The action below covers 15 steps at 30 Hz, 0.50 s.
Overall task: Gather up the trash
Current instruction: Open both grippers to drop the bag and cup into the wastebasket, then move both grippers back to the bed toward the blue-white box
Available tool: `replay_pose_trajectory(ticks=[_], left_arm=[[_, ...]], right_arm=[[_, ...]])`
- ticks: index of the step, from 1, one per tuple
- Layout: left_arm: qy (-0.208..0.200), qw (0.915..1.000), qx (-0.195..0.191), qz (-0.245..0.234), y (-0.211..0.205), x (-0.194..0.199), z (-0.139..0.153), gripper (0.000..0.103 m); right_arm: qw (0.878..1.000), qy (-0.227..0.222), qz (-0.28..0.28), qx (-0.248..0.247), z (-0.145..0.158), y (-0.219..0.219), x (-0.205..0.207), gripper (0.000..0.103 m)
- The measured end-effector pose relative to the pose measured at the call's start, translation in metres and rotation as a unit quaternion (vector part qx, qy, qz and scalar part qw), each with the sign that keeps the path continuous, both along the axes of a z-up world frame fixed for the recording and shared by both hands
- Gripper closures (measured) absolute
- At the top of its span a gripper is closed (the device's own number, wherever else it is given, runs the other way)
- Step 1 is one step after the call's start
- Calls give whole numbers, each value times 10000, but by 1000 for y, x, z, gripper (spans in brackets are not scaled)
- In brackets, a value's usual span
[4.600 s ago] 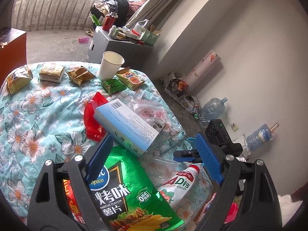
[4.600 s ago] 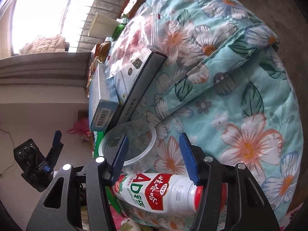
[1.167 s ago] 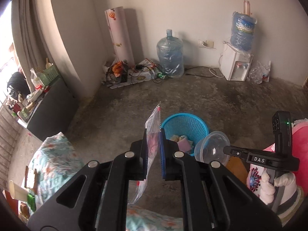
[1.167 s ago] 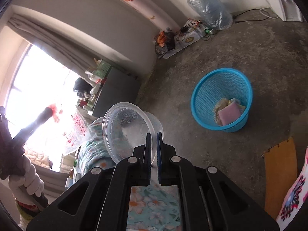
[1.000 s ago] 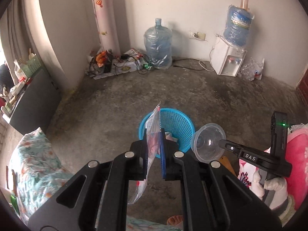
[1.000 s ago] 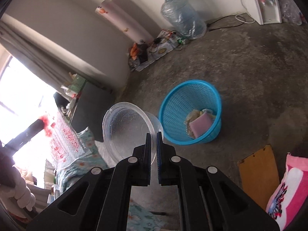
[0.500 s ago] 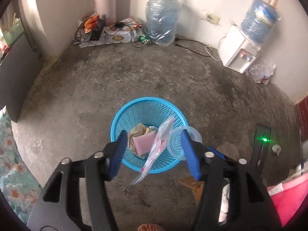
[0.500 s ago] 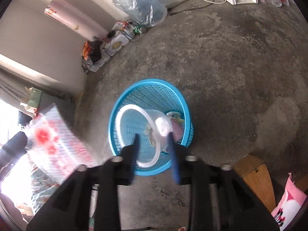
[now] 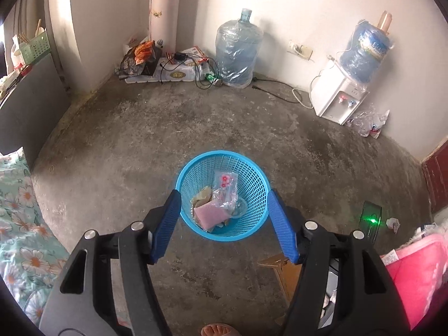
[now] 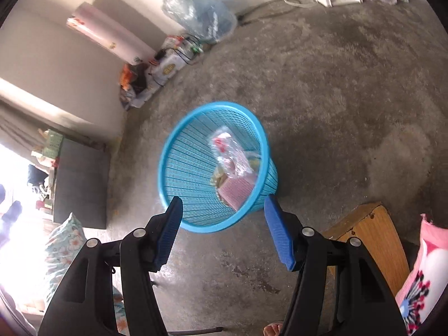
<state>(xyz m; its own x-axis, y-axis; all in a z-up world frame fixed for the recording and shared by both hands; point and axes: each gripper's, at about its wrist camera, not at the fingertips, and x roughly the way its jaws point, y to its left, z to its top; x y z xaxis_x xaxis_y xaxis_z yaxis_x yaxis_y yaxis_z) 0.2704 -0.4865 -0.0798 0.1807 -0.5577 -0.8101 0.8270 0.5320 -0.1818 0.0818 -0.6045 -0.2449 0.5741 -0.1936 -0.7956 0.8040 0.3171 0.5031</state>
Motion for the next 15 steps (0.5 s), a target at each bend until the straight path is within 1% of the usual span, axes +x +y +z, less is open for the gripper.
replay_pose_trajectory(ticks=[2,4,5,7,9,11,12,15], left_arm=[[24,9999,-154,25,28,-8,22,39],[162,9995,-229,115,60,-13,42,38],[233,9993,-252,161,76,-16,51,38],[302,9986,-338,280,111,-20,68,38],[251,9978,-490,365,147,-28,85,38],[99,9967,-619,518,183,-37,101,38],[39,9957,-688,611,201,-42,107,38],[-47,9916,-882,949,253,-52,123,37]], right_arm=[[9994,-132,156,-290,28,17,-1,44],[9972,-235,379,-595,55,37,-2,43],[9955,-251,525,-745,68,47,-1,39],[9900,-238,868,-1086,91,71,3,37],[9820,-176,1193,-1453,111,95,8,29],[9746,-208,1403,-1730,129,116,11,27],[9709,-245,1500,-1849,137,125,12,23],[9614,-361,1734,-2104,160,151,18,21]])
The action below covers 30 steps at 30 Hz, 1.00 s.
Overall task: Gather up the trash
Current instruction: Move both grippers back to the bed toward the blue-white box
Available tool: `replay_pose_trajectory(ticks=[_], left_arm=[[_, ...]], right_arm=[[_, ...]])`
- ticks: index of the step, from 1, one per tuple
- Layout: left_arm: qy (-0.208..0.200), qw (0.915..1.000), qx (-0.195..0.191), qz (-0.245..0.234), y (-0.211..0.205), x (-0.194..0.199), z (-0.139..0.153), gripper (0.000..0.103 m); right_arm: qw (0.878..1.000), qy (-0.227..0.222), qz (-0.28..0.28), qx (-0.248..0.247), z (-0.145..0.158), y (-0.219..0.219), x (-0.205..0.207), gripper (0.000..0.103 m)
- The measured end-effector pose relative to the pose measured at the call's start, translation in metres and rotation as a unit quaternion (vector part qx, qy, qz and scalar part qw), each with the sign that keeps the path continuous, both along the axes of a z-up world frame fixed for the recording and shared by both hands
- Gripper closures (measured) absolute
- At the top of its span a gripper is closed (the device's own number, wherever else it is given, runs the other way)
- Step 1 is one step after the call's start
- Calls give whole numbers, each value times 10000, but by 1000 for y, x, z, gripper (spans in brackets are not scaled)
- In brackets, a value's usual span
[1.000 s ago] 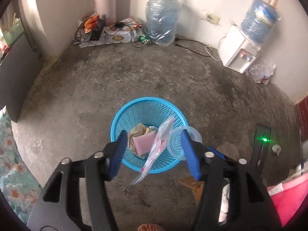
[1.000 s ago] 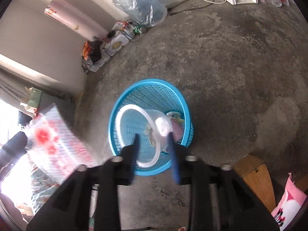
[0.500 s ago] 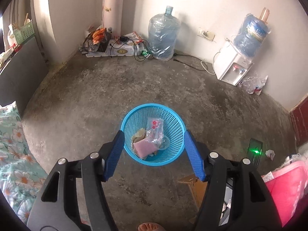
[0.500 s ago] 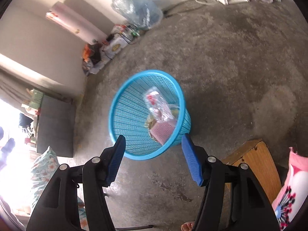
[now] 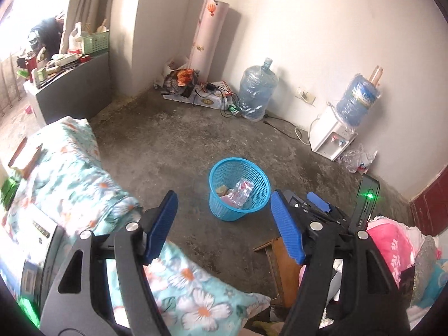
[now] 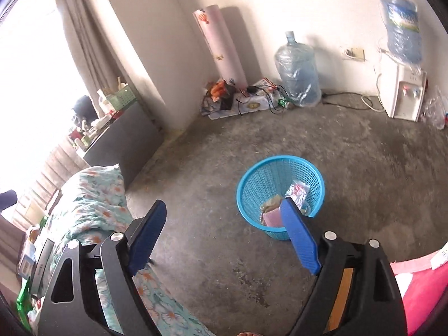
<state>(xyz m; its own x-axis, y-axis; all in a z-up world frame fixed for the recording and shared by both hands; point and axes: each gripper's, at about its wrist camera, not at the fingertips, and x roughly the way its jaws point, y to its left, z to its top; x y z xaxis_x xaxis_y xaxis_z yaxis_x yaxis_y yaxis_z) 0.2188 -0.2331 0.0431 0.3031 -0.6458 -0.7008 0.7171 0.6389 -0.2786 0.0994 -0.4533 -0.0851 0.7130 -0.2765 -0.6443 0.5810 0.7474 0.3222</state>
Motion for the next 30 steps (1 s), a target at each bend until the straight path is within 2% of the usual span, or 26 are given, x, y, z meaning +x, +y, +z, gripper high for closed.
replay_pose_trajectory(ticks=[7,13,19,30], left_arm=[[10,9977,-398,557,98,-21,21,36],[-10,9945,-571,879,157,-37,28,36],[-256,9903,-684,1185,201,-53,35,36],[-241,9829,-854,1613,253,-71,27,36]], right_arm=[[9978,-173,615,-159,37,55,14,19],[9948,-46,1014,-114,47,93,27,19],[9908,-24,1320,-295,60,128,29,19],[9859,-35,1635,-360,71,157,32,19]])
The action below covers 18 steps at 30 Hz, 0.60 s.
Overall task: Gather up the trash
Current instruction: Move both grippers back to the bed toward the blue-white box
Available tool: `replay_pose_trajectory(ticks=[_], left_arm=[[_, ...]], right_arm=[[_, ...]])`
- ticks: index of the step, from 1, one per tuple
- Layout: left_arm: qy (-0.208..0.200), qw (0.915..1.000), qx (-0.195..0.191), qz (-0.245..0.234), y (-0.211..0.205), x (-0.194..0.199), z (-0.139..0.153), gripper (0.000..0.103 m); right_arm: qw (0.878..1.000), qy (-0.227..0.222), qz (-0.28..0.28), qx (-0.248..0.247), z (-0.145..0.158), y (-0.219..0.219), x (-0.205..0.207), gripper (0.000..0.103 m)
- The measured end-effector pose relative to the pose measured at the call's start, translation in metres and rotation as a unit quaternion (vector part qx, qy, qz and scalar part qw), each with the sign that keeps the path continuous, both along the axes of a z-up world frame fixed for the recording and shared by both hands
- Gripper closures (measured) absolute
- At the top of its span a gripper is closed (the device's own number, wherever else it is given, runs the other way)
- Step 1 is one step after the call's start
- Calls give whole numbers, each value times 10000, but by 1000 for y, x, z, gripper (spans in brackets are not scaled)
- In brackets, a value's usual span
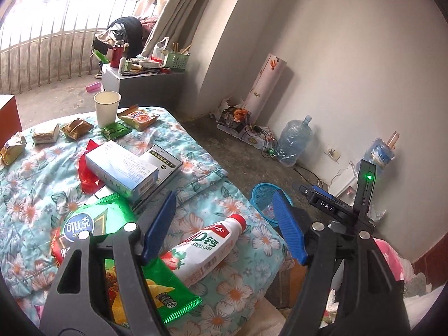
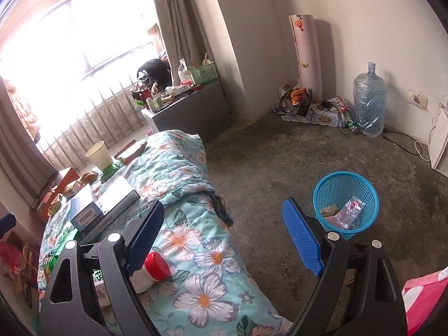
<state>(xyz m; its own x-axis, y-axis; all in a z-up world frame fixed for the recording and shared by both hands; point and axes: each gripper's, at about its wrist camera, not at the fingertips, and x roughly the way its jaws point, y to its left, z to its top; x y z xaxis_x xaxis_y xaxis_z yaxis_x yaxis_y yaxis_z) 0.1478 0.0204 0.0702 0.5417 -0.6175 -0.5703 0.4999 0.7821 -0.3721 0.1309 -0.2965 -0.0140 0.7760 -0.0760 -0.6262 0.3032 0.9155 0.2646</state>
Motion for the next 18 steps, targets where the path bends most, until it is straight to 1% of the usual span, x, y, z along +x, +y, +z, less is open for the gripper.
replay_pose_trajectory(ticks=[10,12,18], left_arm=[[49,9997,34,239,18,-7,-8,35],[96,9996,45,264,19,-5,-9,33],[140,9994,112,308,15,1,-12,33]], right_arm=[[9998,92,179,4,-4,10,6,19],[9997,116,193,25,-6,10,7,19],[9997,155,204,54,-10,8,9,19]])
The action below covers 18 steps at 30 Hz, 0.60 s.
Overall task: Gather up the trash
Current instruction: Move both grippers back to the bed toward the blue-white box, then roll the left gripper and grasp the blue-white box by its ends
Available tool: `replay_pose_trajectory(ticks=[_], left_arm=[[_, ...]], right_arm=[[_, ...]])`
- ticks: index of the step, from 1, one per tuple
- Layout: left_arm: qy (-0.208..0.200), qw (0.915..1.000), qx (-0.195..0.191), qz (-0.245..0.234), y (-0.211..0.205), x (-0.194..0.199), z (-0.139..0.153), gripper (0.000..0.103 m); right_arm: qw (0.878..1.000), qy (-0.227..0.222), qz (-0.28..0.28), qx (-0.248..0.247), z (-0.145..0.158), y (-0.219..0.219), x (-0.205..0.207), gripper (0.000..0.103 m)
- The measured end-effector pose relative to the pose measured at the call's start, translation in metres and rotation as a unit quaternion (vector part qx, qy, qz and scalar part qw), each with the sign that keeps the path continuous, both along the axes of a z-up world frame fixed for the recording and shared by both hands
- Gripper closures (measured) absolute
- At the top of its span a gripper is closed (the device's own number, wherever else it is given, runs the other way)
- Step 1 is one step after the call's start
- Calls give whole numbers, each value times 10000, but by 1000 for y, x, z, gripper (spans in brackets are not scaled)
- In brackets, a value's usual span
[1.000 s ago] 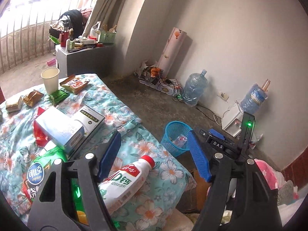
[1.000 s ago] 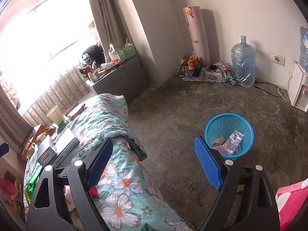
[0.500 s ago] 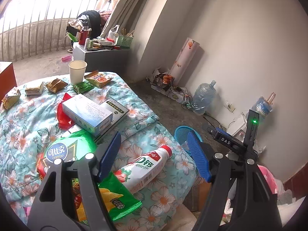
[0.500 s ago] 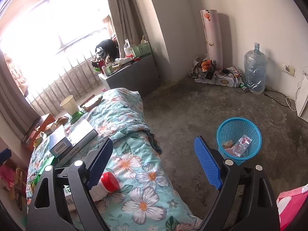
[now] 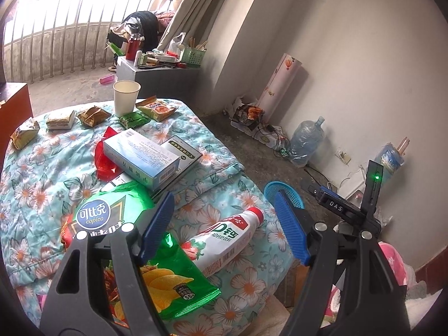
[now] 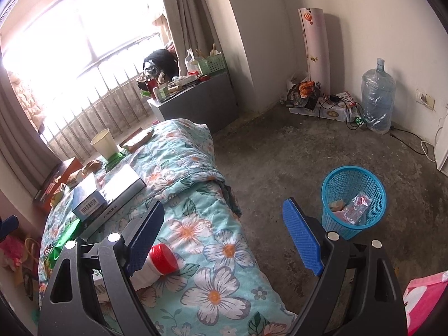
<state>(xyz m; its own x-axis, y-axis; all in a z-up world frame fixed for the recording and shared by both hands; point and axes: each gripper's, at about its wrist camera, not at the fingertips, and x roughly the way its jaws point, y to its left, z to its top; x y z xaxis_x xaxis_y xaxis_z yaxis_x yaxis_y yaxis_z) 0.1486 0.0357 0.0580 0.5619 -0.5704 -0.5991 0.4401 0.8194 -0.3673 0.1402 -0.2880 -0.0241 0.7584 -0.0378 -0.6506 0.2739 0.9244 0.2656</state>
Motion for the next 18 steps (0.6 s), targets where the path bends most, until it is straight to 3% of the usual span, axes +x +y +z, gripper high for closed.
replay_pose_trajectory(ticks=[8,18], left_arm=[[-60,9997,65,216,3,10,4,33],[140,9978,-222,609,39,35,-2,33]], right_arm=[[9987,-122,-39,486,0,-19,-5,19],[9875,-252,804,1335,2,3,14,22]])
